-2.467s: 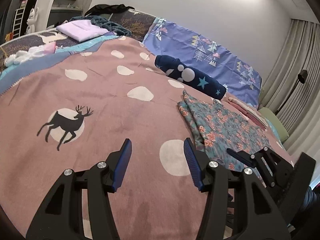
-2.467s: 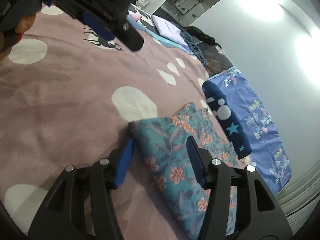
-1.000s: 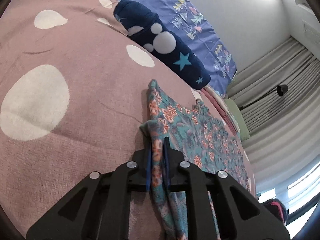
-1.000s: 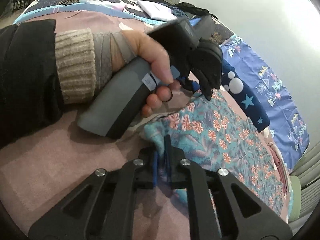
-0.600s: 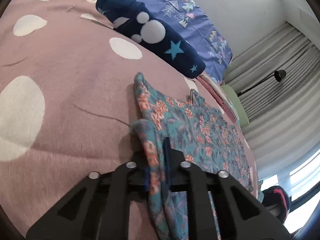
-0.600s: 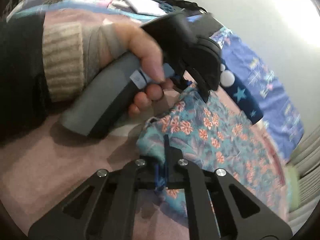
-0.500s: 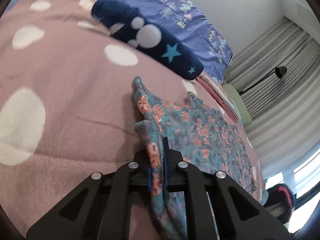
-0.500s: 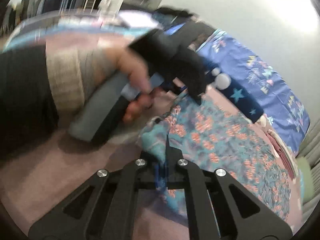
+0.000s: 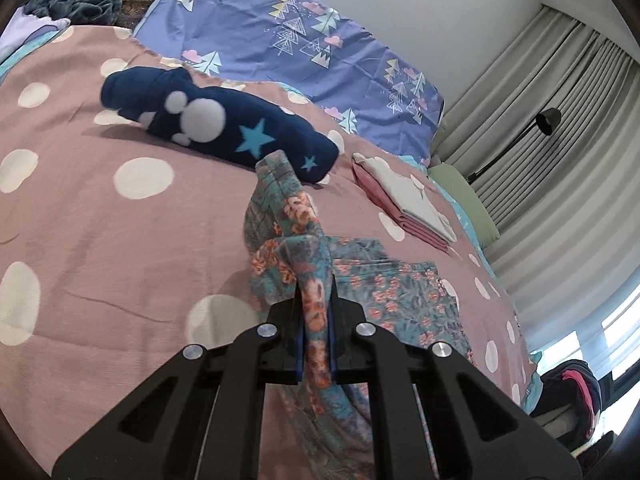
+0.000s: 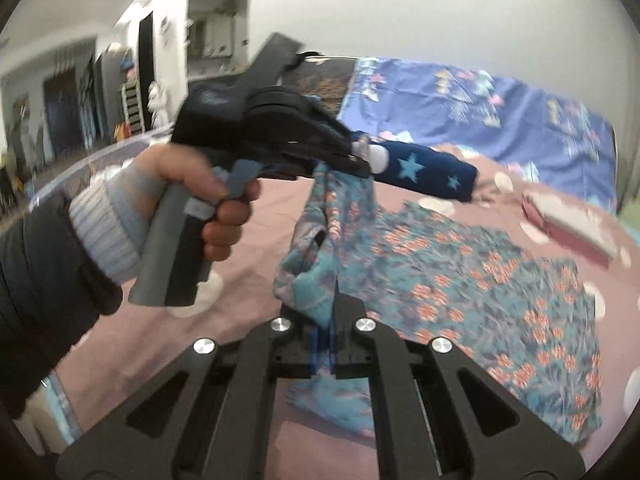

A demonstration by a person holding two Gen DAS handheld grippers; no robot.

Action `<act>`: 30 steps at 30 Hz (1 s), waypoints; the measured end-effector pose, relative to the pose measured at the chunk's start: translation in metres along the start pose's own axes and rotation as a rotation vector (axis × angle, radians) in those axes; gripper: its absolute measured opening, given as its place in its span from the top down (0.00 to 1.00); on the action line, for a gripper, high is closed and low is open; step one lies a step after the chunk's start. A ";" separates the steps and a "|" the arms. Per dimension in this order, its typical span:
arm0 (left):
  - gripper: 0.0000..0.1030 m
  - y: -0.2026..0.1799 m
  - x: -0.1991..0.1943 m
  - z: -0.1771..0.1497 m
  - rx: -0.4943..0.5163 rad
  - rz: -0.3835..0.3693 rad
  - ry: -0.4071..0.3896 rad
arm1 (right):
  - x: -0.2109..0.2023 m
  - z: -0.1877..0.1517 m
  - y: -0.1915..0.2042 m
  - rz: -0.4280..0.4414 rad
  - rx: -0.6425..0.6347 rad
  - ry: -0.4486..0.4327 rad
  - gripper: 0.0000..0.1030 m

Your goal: Fold small clothes

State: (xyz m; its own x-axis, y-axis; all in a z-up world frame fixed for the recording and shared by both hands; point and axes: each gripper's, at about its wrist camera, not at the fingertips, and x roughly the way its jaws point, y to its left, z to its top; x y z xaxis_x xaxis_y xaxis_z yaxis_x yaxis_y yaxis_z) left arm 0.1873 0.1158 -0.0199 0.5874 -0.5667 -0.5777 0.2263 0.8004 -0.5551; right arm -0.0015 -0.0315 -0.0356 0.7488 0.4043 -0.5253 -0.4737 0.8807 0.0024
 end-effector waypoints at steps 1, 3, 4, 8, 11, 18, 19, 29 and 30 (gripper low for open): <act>0.92 -0.009 0.004 0.001 0.006 0.009 0.005 | -0.002 -0.001 -0.008 0.003 0.024 0.000 0.97; 0.92 -0.024 0.012 0.003 0.026 0.022 0.012 | -0.008 -0.002 -0.030 0.001 0.078 0.001 0.97; 0.92 -0.032 0.016 0.004 0.039 0.029 0.016 | -0.010 -0.002 -0.037 -0.001 0.092 0.001 0.97; 0.92 -0.059 0.033 0.005 0.066 0.040 0.025 | -0.022 -0.006 -0.069 -0.004 0.149 -0.009 0.97; 0.92 -0.077 0.045 0.006 0.060 0.036 0.026 | -0.030 -0.010 -0.087 -0.008 0.181 -0.025 0.97; 0.92 -0.117 0.077 0.003 0.108 0.054 0.058 | -0.046 -0.025 -0.128 -0.012 0.280 -0.045 0.97; 0.92 -0.120 0.080 0.002 0.113 0.056 0.063 | -0.048 -0.028 -0.134 -0.015 0.295 -0.046 0.97; 0.92 -0.157 0.123 -0.009 0.170 0.063 0.127 | -0.057 -0.053 -0.170 -0.017 0.391 -0.040 0.97; 0.92 -0.161 0.125 -0.010 0.181 0.060 0.132 | -0.059 -0.055 -0.173 -0.018 0.399 -0.042 0.97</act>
State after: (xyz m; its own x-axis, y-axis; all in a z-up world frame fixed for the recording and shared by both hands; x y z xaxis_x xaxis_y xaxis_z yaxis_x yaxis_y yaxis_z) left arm 0.2163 -0.0861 -0.0088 0.5002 -0.5278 -0.6864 0.3360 0.8490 -0.4079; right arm 0.0103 -0.2211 -0.0518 0.7777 0.3900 -0.4930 -0.2492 0.9113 0.3278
